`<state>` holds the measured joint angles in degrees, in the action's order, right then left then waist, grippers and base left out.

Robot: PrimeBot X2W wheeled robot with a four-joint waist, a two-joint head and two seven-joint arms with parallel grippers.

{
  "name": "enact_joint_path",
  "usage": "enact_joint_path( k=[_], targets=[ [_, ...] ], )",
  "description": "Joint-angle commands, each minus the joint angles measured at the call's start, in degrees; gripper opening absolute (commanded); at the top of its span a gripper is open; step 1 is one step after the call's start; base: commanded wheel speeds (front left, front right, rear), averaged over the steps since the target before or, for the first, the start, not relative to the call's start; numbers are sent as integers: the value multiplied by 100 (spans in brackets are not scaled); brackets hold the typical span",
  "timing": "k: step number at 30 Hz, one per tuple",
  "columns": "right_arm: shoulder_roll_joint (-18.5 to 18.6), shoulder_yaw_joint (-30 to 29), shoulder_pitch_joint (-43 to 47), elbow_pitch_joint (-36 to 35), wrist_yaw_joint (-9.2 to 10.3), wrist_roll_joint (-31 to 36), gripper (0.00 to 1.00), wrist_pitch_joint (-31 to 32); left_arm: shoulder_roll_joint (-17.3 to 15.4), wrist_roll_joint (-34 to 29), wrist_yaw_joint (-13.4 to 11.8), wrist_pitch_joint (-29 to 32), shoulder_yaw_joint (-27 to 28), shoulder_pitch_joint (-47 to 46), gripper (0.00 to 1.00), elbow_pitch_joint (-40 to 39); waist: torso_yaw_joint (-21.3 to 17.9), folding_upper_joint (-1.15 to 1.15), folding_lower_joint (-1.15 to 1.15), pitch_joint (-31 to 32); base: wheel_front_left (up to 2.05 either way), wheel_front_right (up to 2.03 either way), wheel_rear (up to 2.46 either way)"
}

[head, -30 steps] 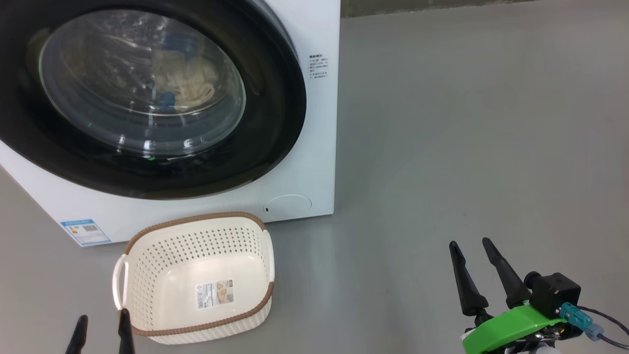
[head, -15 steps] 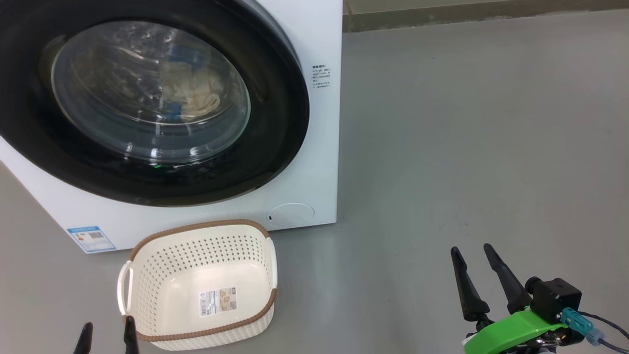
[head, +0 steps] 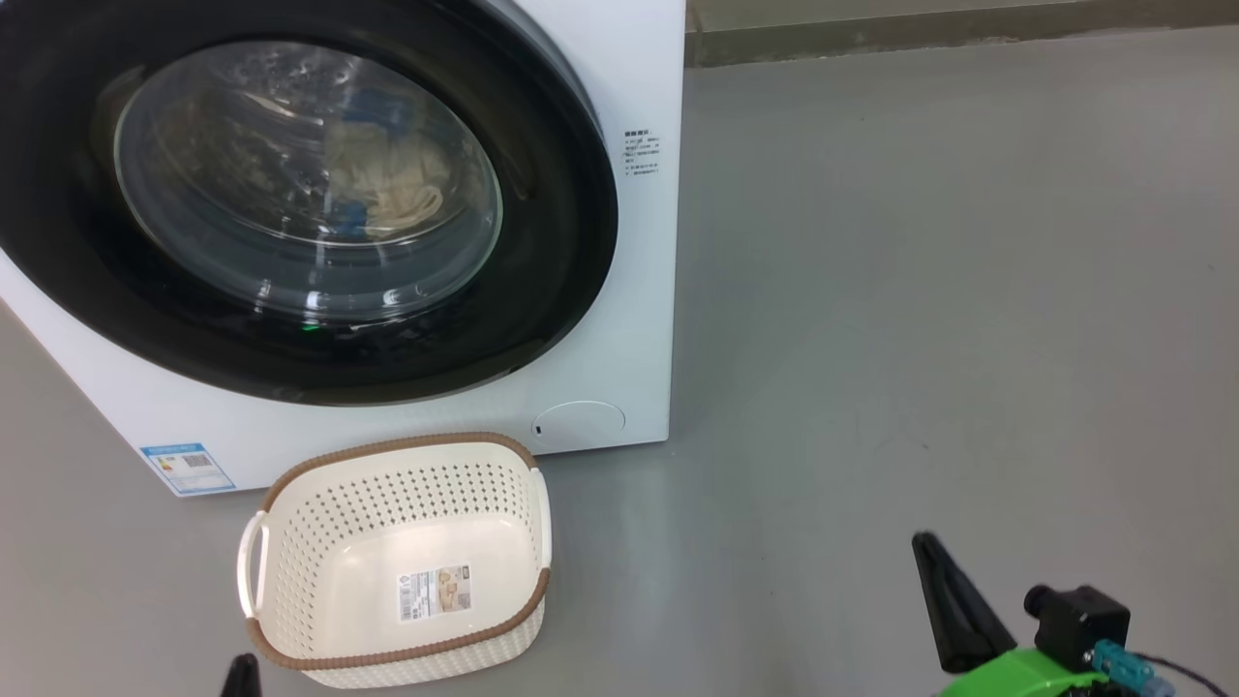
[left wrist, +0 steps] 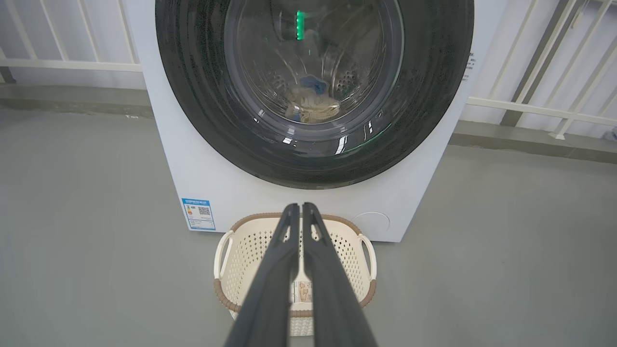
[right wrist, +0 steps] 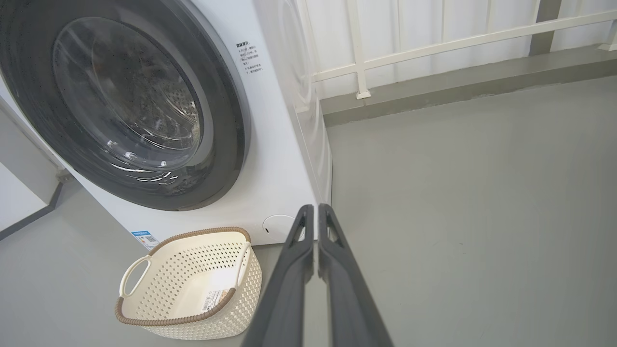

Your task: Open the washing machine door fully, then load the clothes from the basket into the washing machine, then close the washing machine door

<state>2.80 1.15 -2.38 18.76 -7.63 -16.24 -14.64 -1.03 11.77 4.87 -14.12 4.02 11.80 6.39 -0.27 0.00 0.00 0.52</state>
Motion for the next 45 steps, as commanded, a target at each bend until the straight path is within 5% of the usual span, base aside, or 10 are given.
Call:
enact_joint_path(
  k=[1,6,45],
  targets=[
    [3,-6,-52,-80,0,-91,0,21,-35,91,3,28,27,-37,0,-49,0,0,0,-1,0,0,0],
    [9,-31,-58,-104,1,-403,0,102,-41,416,14,118,42,-107,0,-16,1,0,13,9,0,0,0],
    [30,-239,-164,-218,5,-2731,0,725,-87,2861,93,731,99,-642,0,227,9,0,0,-25,0,0,0]
  ],
)
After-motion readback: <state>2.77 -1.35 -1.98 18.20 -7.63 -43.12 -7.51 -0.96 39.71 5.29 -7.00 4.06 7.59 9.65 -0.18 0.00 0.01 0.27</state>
